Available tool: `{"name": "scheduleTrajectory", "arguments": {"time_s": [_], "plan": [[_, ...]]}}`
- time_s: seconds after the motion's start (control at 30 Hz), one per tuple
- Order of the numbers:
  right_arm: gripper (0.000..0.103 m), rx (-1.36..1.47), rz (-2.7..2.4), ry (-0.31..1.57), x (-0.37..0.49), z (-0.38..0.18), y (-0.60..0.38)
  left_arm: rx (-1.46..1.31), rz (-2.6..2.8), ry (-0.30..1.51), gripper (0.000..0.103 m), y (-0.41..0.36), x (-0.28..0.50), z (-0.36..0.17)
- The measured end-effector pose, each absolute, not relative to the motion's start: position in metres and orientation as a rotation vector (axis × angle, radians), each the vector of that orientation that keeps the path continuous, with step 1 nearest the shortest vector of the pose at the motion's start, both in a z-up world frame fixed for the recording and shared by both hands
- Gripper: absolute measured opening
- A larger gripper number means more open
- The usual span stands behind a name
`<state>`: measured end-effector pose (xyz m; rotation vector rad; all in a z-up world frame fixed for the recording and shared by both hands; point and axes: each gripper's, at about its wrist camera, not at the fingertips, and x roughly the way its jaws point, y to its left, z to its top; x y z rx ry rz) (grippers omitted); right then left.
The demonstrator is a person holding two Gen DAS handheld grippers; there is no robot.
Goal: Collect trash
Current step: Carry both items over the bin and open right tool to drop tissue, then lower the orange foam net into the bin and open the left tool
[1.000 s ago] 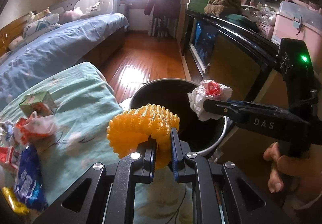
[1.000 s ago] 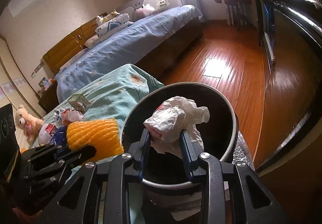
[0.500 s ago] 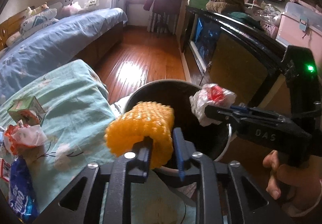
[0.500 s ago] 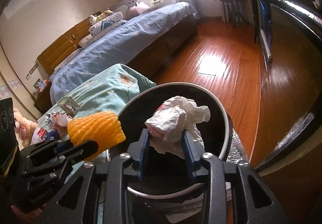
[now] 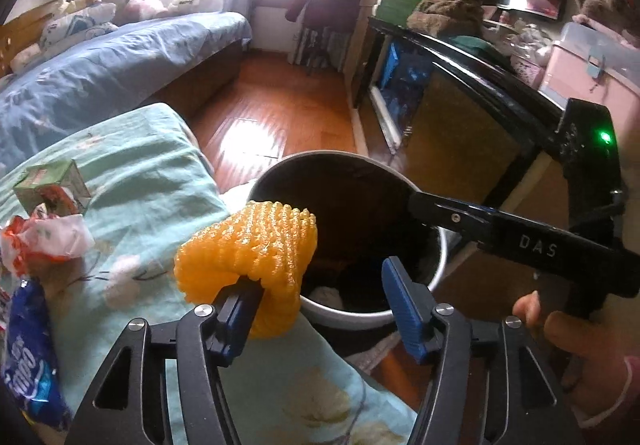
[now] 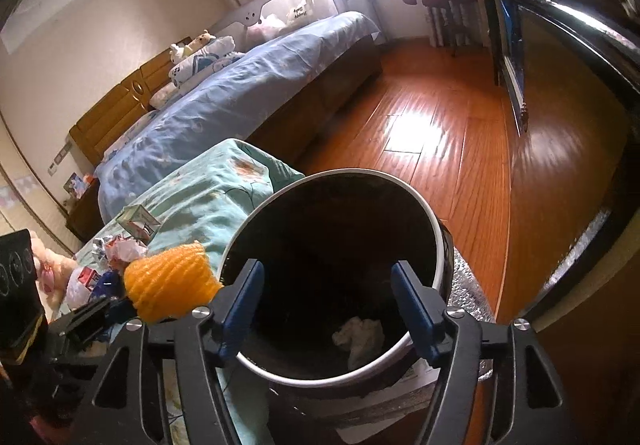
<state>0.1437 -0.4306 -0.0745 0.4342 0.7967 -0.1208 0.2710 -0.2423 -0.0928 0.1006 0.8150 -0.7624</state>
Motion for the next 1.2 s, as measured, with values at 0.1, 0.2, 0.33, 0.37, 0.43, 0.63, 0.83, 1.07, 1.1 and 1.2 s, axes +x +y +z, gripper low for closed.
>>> {"name": "scheduleTrajectory", "arguments": {"time_s": [0.1, 0.2, 0.33, 0.37, 0.43, 0.63, 0.83, 1.07, 1.1, 1.2], "plan": [[0.069, 0.438, -0.121, 0.793, 0.141, -0.072, -0.429, 0.104, -0.779, 0.817, 0.060, -0.239, 0.268, -0.095], [0.069, 0.445, -0.128, 0.780, 0.136, -0.068, -0.430, 0.070, -0.819, 0.837, 0.060, -0.234, 0.269, -0.097], [0.069, 0.457, -0.143, 0.746, 0.129, -0.060, -0.433, 0.044, -0.871, 0.824, 0.060, -0.235, 0.272, -0.094], [0.069, 0.465, -0.143, 0.735, 0.127, -0.057, -0.435, 0.045, -0.888, 0.816, 0.060, -0.238, 0.272, -0.092], [0.069, 0.472, -0.149, 0.720, 0.125, -0.052, -0.437, 0.054, -0.914, 0.809, 0.061, -0.246, 0.274, -0.091], [0.071, 0.484, -0.155, 0.706, 0.122, -0.047, -0.437, 0.081, -0.915, 0.864, 0.071, -0.250, 0.286, -0.105], [0.071, 0.490, -0.143, 0.690, 0.118, -0.044, -0.431, 0.046, -0.918, 0.898, 0.072, -0.228, 0.289, -0.111], [0.071, 0.489, -0.121, 0.664, 0.111, -0.037, -0.425, 0.092, -0.953, 0.879, 0.074, -0.211, 0.270, -0.109], [0.071, 0.490, -0.119, 0.664, 0.111, -0.037, -0.425, 0.085, -0.955, 0.879, 0.074, -0.209, 0.271, -0.108], [0.071, 0.497, -0.120, 0.666, 0.112, -0.038, -0.425, 0.065, -0.953, 0.901, 0.074, -0.206, 0.272, -0.106]]}}
